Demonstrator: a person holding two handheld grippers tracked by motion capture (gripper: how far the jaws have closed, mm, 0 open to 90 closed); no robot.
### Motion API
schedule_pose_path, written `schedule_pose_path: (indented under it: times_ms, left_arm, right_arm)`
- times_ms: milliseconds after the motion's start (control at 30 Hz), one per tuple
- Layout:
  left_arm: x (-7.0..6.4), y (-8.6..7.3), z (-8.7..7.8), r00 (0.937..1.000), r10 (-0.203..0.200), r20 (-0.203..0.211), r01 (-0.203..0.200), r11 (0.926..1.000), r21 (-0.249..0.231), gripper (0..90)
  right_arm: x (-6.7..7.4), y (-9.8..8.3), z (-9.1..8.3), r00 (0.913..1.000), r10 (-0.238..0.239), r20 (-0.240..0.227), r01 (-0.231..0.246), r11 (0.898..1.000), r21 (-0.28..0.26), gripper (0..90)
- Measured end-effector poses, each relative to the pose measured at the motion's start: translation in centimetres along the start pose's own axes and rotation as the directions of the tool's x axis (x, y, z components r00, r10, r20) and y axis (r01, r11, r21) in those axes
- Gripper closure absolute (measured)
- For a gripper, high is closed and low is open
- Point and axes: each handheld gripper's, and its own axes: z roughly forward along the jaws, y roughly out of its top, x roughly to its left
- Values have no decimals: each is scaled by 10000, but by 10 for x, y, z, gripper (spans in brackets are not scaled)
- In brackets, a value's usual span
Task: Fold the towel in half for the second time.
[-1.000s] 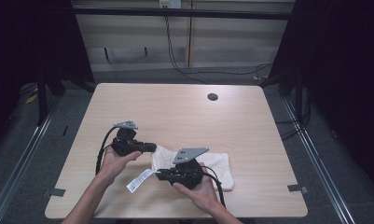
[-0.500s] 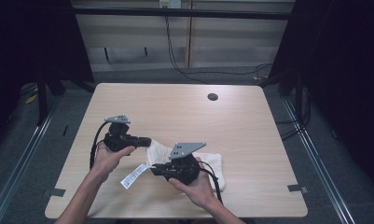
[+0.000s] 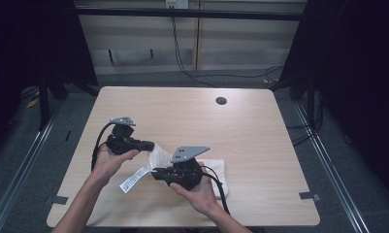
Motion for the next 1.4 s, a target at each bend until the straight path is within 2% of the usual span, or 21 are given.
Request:
schedule_pose_path:
  times_ms: [100, 133, 233, 400, 733, 867, 1000, 1167, 1233, 1400]
  left_arm:
    - [-1, 0, 3, 10000, -2, 21, 2, 10000, -13, 858]
    - [-2, 1, 8, 9999, 54, -99, -53, 10000, 55, 857]
    - [-4, 4, 18, 9999, 103, -69, -102, 9999, 139, 857]
    - [-9, 11, 34, 9999, 121, 50, -122, 9997, 198, 856]
    - [-21, 23, 53, 9992, 333, 242, -340, 9991, 266, 856]
    - [-30, 31, 62, 9983, 513, 268, -518, 9985, 184, 857]
    - [-39, 39, 75, 9964, 783, 316, -793, 9964, 298, 857]
    - [-44, 38, 93, 9960, 804, 377, -825, 9949, 572, 858]
    - [-46, 39, 99, 9955, 793, 513, -820, 9953, 512, 859]
    - [-54, 47, 105, 9934, 1014, 541, -1045, 9928, 584, 860]
  right_arm:
    - [-1, -6, 0, 9998, 123, 122, -122, 9999, -88, 847]
    - [-1, -8, 0, 9998, 110, 188, -108, 9999, -129, 847]
    - [-3, -13, -3, 9992, 206, 348, -202, 9997, -114, 847]
    - [-8, -20, -12, 9971, 400, 652, -385, 9989, -253, 846]
    - [-11, -26, -31, 9915, 497, 1205, -429, 9974, -584, 846]
    - [-13, -31, -42, 9875, 586, 1460, -482, 9961, -735, 846]
    - [-17, -39, -53, 9836, 703, 1662, -589, 9956, -724, 846]
    - [-20, -50, -63, 9778, 786, 1944, -663, 9954, -691, 846]
    - [-22, -53, -67, 9750, 792, 2076, -684, 9959, -587, 846]
    - [-24, -56, -78, 9713, 890, 2207, -762, 9949, -658, 846]
